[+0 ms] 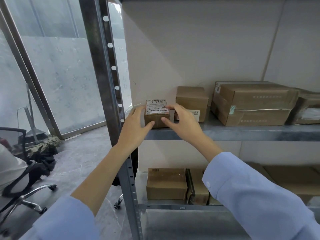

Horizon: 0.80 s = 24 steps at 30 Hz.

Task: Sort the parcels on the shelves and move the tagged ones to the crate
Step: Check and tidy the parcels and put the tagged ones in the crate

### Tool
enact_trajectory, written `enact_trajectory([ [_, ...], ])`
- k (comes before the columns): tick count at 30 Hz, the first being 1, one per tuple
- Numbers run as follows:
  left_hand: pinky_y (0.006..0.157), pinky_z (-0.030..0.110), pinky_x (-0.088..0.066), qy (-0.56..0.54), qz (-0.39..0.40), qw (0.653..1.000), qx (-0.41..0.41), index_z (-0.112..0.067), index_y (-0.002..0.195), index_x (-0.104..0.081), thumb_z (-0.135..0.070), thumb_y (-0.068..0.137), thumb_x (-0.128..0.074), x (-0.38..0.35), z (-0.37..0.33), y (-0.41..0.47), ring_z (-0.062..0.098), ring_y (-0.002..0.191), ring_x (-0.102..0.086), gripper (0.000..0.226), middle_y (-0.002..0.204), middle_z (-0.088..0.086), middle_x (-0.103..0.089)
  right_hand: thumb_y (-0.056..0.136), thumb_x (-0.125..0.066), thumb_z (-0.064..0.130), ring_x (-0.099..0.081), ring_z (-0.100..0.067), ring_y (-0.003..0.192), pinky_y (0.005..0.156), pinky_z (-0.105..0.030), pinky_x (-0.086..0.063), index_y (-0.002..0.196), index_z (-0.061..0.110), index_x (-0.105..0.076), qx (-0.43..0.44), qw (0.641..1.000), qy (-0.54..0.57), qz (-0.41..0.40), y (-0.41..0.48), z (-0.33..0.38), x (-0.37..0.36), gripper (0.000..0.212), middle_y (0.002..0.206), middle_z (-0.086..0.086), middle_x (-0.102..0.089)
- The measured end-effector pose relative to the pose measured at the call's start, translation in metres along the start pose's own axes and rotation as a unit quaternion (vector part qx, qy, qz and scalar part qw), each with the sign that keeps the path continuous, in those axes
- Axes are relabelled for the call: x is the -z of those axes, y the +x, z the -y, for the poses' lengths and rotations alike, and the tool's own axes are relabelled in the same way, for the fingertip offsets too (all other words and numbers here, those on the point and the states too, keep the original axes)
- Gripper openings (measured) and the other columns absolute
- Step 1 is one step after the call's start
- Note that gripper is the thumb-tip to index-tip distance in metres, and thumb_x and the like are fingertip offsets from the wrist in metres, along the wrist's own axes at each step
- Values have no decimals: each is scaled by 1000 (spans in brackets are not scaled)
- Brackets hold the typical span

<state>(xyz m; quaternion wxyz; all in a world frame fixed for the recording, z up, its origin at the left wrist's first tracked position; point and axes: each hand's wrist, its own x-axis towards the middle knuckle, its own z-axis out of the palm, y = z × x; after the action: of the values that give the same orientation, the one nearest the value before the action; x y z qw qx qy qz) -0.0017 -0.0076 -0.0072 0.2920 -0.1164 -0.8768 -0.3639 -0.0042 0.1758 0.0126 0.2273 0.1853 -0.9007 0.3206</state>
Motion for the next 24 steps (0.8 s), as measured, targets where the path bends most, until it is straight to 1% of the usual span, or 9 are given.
enact_trajectory([
  [2,102,27,-31,57,-12,998,-28,-21,145,-39,-31,90,-68,3,-3,-2,20,134,-40,62,147,1,-44,94,-60,41,-51,-20,123,100,-43,-46,138,17,-50,7,1000,-12,-9,-3,2,4,52,135,-2,-56],
  [4,108,36,-34,118,-21,991,-65,-20,145,-39,-34,91,-65,6,-7,-3,21,135,-39,62,147,1,-45,95,-58,42,-48,-22,126,103,-41,-43,142,18,-47,18,999,-31,-20,-6,4,9,54,138,-2,-54],
  [7,110,44,-33,176,-23,980,-93,-19,146,-39,-41,93,-60,9,-13,-4,22,135,-38,61,148,1,-45,95,-57,45,-44,-22,128,102,-34,-38,146,19,-44,33,996,-66,-39,-11,7,17,58,142,0,-51],
  [8,111,44,-32,186,-21,978,-93,-20,146,-39,-43,93,-59,10,-14,-4,22,135,-37,61,149,0,-44,95,-56,46,-42,-21,130,103,-34,-38,146,19,-42,35,995,-77,-44,-12,8,19,60,144,1,-49],
  [10,112,44,-30,204,-13,974,-93,-21,148,-38,-48,94,-55,10,-17,-5,21,137,-35,63,151,-2,-41,95,-55,49,-40,-22,133,106,-38,-39,148,20,-40,38,993,-104,-47,-15,7,26,62,148,2,-46],
  [13,113,45,-28,225,-2,969,-102,-21,149,-35,-51,95,-50,12,-23,-3,22,138,-33,64,154,-2,-38,95,-52,52,-36,-21,136,108,-42,-36,152,22,-34,28,989,-133,-50,-19,4,37,66,152,3,-41],
  [19,113,45,-25,265,19,957,-116,-19,152,-29,-55,96,-42,10,-40,2,25,140,-30,68,160,0,-27,94,-52,54,-27,-19,143,112,-45,-29,154,27,-27,-6,986,-160,-56,-25,-8,61,70,157,6,-31],
  [22,113,43,-24,268,28,956,-119,-20,154,-25,-57,96,-41,5,-49,7,24,142,-28,70,161,0,-25,95,-53,52,-26,-21,143,111,-45,-29,155,26,-24,-27,984,-163,-58,-26,-17,73,72,158,5,-29],
  [24,113,43,-24,268,35,955,-119,-20,154,-23,-58,96,-41,1,-54,12,25,142,-27,72,161,0,-24,95,-54,51,-26,-23,143,113,-46,-30,155,25,-23,-36,985,-159,-55,-26,-23,79,73,159,3,-29],
])
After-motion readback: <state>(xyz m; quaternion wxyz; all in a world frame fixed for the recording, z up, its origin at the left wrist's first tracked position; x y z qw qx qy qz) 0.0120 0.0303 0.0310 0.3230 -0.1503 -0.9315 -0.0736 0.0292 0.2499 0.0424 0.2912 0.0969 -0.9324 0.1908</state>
